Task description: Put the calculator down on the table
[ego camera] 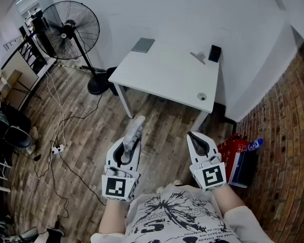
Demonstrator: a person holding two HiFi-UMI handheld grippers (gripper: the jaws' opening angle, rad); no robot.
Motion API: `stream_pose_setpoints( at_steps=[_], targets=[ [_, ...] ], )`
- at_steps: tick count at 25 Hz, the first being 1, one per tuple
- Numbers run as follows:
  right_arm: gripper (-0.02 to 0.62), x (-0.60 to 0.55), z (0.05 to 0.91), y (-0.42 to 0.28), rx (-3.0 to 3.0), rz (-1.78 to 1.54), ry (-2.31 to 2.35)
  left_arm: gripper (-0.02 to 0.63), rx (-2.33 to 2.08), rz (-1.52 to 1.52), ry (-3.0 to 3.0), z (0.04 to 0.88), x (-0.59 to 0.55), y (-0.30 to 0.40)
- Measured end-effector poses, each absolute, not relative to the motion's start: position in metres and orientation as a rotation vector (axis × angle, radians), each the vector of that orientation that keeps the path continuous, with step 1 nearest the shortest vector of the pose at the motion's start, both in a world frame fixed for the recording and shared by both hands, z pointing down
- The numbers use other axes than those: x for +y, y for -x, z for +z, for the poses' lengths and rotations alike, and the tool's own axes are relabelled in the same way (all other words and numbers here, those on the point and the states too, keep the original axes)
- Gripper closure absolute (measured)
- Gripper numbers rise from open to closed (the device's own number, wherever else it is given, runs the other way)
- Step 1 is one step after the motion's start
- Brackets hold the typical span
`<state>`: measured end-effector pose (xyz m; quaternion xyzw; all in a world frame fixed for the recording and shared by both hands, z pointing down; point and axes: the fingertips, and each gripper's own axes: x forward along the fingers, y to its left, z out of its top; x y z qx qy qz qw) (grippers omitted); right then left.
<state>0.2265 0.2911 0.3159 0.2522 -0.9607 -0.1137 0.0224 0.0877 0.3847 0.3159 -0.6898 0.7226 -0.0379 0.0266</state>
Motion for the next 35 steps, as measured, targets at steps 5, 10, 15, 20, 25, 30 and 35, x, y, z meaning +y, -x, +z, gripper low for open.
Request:
stream_pose_setpoints(
  at_steps=[5,10,15,20,25,30,35],
  targets=[
    [0.583,0.293,0.319,-0.215,-2.98,-0.343,-0.767,0.463,2.24,-0.105,2.127,0.318,0.387,-0.077],
    [0.581,0.292,0.333,-0.21,-2.954,-0.288,-0.779,0.463,2.238,-0.1,2.147,0.327,0.387,-0.068],
    [0.581,0.284,0.353,-0.204,-2.911,-0.19,-0.785,0.463,2.236,-0.101,2.174,0.337,0.383,-0.06],
    [0.58,0.263,0.367,-0.188,-2.895,-0.154,-0.776,0.463,2.239,-0.136,2.2,0.349,0.365,-0.046],
    [0.58,0.218,0.372,-0.163,-2.899,-0.146,-0.748,0.463,2.256,-0.181,2.179,0.352,0.328,-0.026],
    [0.58,0.154,0.37,-0.113,-2.916,-0.145,-0.654,0.463,2.323,-0.178,2.137,0.348,0.275,0.016],
    [0.58,0.074,0.369,-0.059,-2.92,-0.157,-0.585,0.463,2.385,-0.196,2.073,0.343,0.201,0.068]
  ],
)
